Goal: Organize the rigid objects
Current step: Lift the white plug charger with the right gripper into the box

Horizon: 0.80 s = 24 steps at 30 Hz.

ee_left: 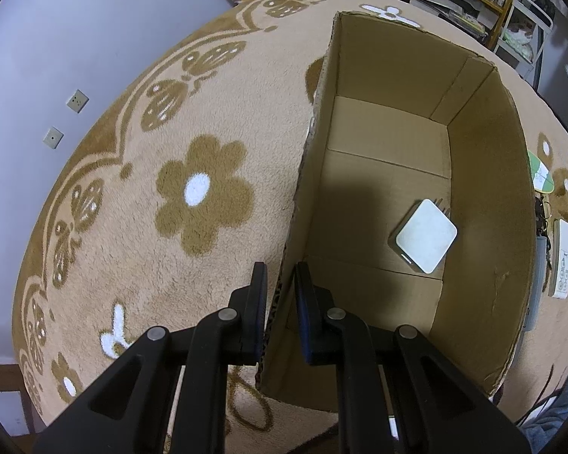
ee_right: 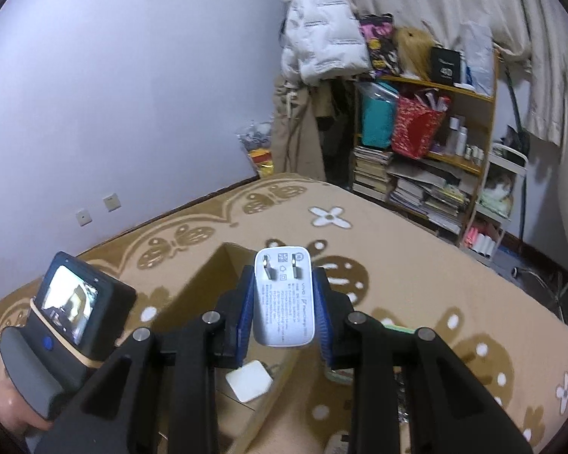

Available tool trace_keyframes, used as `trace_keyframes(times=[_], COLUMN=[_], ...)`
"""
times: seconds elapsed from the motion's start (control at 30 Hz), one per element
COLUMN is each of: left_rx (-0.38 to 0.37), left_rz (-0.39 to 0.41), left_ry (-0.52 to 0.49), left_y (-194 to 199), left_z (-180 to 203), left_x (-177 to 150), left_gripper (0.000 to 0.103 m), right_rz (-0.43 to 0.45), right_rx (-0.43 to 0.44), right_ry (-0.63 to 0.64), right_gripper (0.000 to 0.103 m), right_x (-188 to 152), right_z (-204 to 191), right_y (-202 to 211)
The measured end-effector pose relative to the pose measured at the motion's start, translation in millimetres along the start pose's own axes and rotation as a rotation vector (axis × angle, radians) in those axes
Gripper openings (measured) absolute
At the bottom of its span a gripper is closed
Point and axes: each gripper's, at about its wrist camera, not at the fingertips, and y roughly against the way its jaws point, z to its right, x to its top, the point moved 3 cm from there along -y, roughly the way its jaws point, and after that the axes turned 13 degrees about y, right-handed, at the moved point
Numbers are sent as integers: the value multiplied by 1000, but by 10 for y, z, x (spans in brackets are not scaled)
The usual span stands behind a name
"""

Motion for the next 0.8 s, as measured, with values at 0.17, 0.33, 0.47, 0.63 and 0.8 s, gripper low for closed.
trace_keyframes(times=[0.17, 0.33, 0.47, 0.63, 0.8], left_rx=[-19, -25, -40, -38, -40], left_rz=[-6, -10, -11, -14, 0], left_ry=[12, 15, 22, 24, 31], left_y=[-16, -32, -16, -31, -10], left_z=[-34, -44, -53, -58, -58], left_x=[14, 9, 10, 8, 8], left_gripper=[13, 13, 13, 13, 13], right_rz=[-20, -75, -102, -108, -109], right_rx=[78, 111, 129, 164, 166], right_ry=[-52, -52, -66, -116, -68], right_gripper=[31, 31, 31, 31, 31], right_x=[-83, -285, -402, -496, -572], right_z=[-164, -318, -311, -257, -343], right_y=[-173, -331, -410, -507, -548])
